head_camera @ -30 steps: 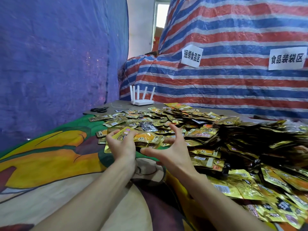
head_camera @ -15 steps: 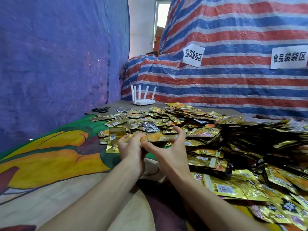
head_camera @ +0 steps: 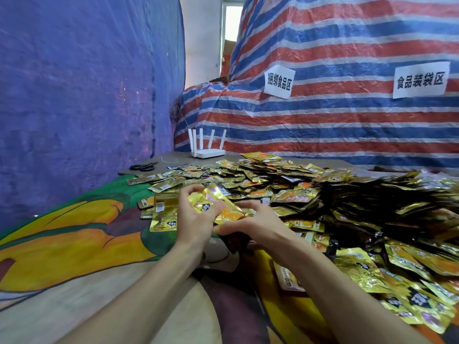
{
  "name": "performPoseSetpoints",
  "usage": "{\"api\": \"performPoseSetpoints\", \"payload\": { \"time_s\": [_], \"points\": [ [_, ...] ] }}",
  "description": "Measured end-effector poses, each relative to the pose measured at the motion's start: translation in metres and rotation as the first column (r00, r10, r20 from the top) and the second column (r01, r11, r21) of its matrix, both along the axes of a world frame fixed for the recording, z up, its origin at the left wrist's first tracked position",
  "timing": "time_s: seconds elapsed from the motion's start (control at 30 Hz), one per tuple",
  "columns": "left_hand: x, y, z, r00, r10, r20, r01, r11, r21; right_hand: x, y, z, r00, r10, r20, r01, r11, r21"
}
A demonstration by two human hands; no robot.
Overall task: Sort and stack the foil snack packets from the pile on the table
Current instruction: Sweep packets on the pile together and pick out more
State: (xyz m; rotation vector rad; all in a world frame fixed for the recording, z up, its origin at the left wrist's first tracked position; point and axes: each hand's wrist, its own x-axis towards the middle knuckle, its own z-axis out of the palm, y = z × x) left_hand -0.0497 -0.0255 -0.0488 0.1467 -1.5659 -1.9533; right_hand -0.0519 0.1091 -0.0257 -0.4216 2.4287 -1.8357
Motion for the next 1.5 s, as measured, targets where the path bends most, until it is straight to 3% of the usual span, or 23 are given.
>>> {"api": "performPoseSetpoints", "payload": {
  "time_s": [0.27, 0.4, 0.6, 0.67, 0.77, 0.8, 0.87, 0.97, 1.1, 1.17, 1.23, 1.3, 1.37, 1.5],
  "points": [
    [0.0, -0.006, -0.003, 0.985, -0.136, 0.105, 0.159, 0.955, -0.252, 0.0, 0.012, 0.005, 0.999, -0.009, -0.032, 0.011, 0.998, 0.069],
    [-0.001, -0.004, 0.001, 0.923, -0.33, 0.199, 0.324, 0.944, 0.065, 0.003, 0.009, 0.005, 0.995, -0.08, -0.067, 0.076, 0.995, -0.062],
    [-0.007, -0.007, 0.003, 0.972, -0.202, 0.12, 0.171, 0.958, 0.23, 0.002, 0.008, 0.003, 0.897, -0.323, -0.302, 0.313, 0.946, -0.083],
    [-0.009, -0.01, 0.004, 0.99, -0.125, 0.058, 0.1, 0.943, 0.318, 0.003, 0.005, 0.001, 0.918, -0.321, -0.234, 0.299, 0.946, -0.123],
    [-0.011, -0.01, 0.002, 1.0, -0.011, -0.024, 0.018, 0.934, 0.357, 0.006, -0.009, -0.005, 0.978, -0.187, 0.093, 0.205, 0.95, -0.237],
    [-0.012, -0.009, 0.0, 0.999, 0.018, -0.038, -0.004, 0.944, 0.33, 0.008, -0.014, -0.006, 0.979, -0.111, 0.171, 0.162, 0.933, -0.322],
    [-0.011, -0.012, -0.003, 0.997, 0.076, -0.025, -0.069, 0.979, 0.193, 0.009, -0.018, -0.009, 0.984, -0.022, 0.178, 0.096, 0.903, -0.418],
    [-0.012, -0.019, -0.003, 0.989, 0.144, 0.029, -0.143, 0.989, -0.036, 0.005, -0.013, -0.013, 0.995, -0.076, 0.062, 0.094, 0.919, -0.382],
    [-0.011, -0.021, -0.004, 0.988, 0.137, 0.065, -0.129, 0.985, -0.115, 0.003, -0.004, -0.006, 0.998, -0.053, 0.029, 0.059, 0.951, -0.302],
    [-0.011, -0.021, -0.005, 0.983, 0.116, 0.144, -0.089, 0.98, -0.18, 0.002, 0.003, -0.001, 0.998, -0.065, 0.004, 0.064, 0.982, -0.176],
    [-0.01, -0.019, -0.006, 0.972, 0.031, 0.234, 0.013, 0.983, -0.183, 0.003, 0.011, 0.008, 0.997, -0.076, -0.003, 0.075, 0.984, -0.161],
    [-0.006, -0.013, -0.005, 0.966, -0.058, 0.251, 0.098, 0.984, -0.152, 0.003, 0.021, 0.019, 0.988, -0.152, -0.001, 0.148, 0.966, -0.21],
    [-0.003, -0.007, -0.005, 0.975, -0.064, 0.211, 0.113, 0.966, -0.232, 0.0, 0.034, 0.034, 0.957, -0.285, -0.057, 0.268, 0.94, -0.212],
    [-0.002, 0.0, -0.009, 0.979, -0.07, 0.192, 0.142, 0.908, -0.395, -0.011, 0.069, 0.063, 0.874, -0.428, -0.231, 0.429, 0.902, -0.048]
  ]
}}
